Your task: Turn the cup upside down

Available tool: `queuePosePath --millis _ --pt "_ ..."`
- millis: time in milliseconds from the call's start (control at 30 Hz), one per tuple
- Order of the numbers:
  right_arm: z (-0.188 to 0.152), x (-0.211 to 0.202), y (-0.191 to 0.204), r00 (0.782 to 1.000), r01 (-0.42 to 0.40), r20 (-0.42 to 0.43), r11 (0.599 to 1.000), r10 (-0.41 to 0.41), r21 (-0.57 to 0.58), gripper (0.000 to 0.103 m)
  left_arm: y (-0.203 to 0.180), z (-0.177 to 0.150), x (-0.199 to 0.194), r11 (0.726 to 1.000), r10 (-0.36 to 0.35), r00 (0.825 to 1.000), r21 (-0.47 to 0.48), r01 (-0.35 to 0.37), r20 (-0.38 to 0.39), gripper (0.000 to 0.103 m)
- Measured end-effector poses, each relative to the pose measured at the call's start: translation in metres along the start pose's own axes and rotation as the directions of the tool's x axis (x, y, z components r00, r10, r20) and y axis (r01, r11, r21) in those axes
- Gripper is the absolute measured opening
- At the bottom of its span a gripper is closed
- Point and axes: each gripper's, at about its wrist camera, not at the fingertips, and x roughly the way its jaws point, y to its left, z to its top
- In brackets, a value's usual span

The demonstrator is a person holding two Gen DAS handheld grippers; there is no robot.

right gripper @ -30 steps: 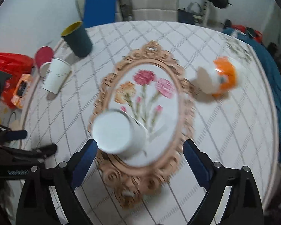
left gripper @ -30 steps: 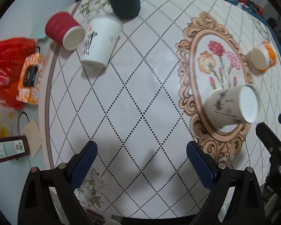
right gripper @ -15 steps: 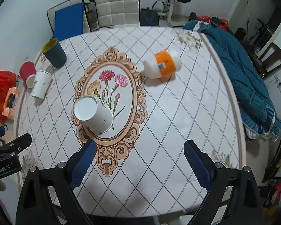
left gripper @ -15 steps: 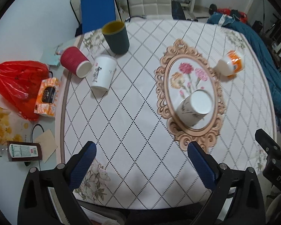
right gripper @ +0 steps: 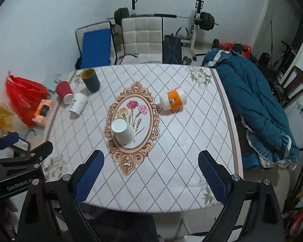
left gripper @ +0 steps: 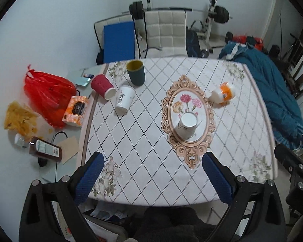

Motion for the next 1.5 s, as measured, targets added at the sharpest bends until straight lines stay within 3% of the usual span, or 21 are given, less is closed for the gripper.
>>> queuePosePath --millis 267,533,767,1500 --pt "-0.010 -0.094 -0.005 0.996 -0.010 0.094 1.000 0.010 -0.008 0.096 -0.001 -0.010 -0.071 0.999 -0.026 0.996 -0.032 0.029 0.083 0.100" --pt "-0.014 -0.143 -0.009 0.990 -0.026 0.135 1.000 0.027 -0.010 0.096 -0.005 -0.018 -0.109 0.998 -0.029 0.992 -0.045 0.035 0.122 0.100" --pt "-0.014 -0.157 -0.017 0.991 -0.028 0.132 1.000 0.028 -0.002 0.099 -0.005 -0.024 -0.112 0.997 -0.027 0.993 -0.062 0.034 0.111 0.100" --pt "0.000 -0.133 -0.015 0.995 -0.033 0.094 0.999 0.033 -0.009 0.099 -0.004 -0.022 -0.104 0.996 -0.010 0.996 -0.084 0.018 0.087 0.100"
